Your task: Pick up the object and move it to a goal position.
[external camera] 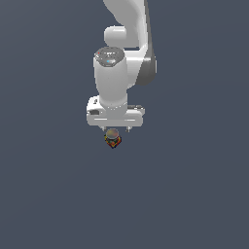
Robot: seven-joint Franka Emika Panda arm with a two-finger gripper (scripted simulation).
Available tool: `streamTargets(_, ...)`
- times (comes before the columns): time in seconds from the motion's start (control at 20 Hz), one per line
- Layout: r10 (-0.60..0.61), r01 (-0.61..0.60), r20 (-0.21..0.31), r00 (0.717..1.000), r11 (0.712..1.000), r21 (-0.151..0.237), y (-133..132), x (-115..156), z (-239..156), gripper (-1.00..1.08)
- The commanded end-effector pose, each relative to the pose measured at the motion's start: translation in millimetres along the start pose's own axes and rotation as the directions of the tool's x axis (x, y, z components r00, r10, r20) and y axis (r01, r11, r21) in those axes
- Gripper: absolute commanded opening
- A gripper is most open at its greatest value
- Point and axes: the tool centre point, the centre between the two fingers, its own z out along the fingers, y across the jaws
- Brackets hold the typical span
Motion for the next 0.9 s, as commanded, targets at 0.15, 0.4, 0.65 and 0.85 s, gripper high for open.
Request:
streamTargets(0.15, 0.002, -0.002, 0.002, 1.000, 1.000, -0.001, 2, -1, -1, 1.00)
streamTargets(0.4, 0.042, -0.042, 0.003, 0.999, 0.999, 0.000, 4, -3, 4, 1.00)
streamTargets(0.65, 0.119, -0.119, 0.004, 0.993, 0.993, 0.001, 6, -8, 14, 1.00)
streamTargets(0.85, 0.207, -0.207, 0.005, 0.978, 0.978, 0.002, 9, -14, 25, 1.00)
